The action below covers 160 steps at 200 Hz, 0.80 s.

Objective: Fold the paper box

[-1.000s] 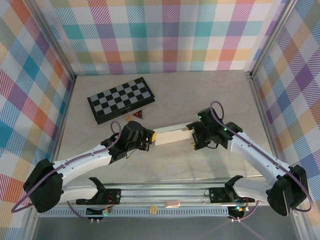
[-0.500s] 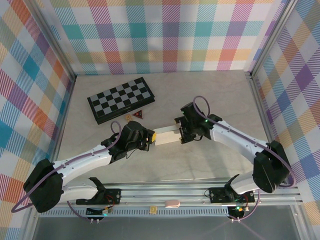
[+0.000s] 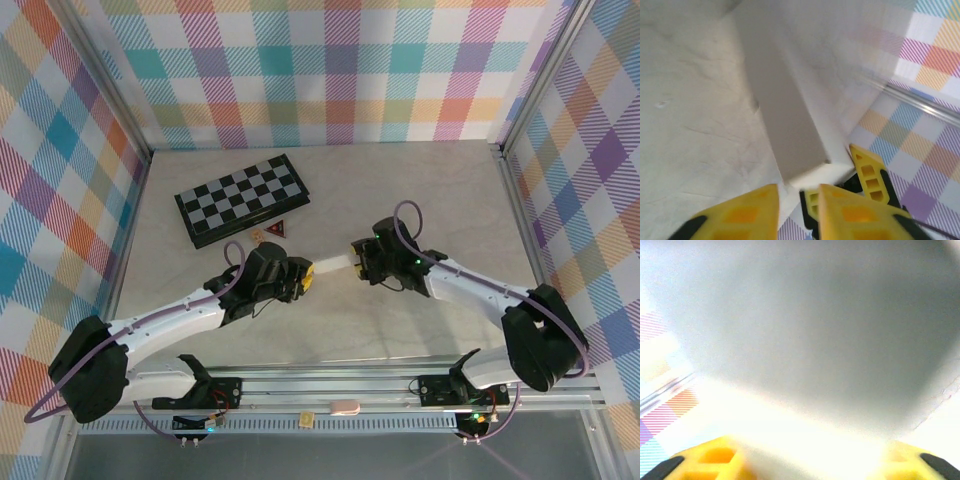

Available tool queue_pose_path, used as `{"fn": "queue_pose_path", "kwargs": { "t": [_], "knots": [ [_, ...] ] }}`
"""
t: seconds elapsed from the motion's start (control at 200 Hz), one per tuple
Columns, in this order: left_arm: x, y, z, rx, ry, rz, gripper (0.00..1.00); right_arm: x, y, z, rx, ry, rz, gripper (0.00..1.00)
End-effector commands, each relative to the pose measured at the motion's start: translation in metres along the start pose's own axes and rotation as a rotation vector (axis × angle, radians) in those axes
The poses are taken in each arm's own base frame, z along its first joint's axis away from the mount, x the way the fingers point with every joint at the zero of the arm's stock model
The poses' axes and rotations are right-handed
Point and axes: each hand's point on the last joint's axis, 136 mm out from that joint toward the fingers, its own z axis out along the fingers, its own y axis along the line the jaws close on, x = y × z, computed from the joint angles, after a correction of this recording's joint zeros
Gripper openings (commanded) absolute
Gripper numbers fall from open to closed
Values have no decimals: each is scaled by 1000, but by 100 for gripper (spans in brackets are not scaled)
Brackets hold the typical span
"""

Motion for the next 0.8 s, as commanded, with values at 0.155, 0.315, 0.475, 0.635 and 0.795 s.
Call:
{"fn": "queue_pose_path", "kwargs": {
  "t": [0.155, 0.315, 0.475, 0.635, 0.795],
  "knots": [
    [-4, -11, -39, -107, -42, 195, 55, -24, 19, 6, -252, 47, -197, 34],
    [-20, -7, -63, -133, -75, 223, 58, -35, -11, 27, -114, 92, -203, 57],
    [-38, -11, -76, -118, -115, 232, 58, -50, -55, 1, 211, 4, -157, 80],
    [-54, -28, -90, -135, -163, 344, 68, -72, -62, -65, 394, -151, -198, 99],
    [-76, -63, -117, -78, -276, 564, 100, -97, -7, -125, 282, -273, -482, 99]
  ]
}}
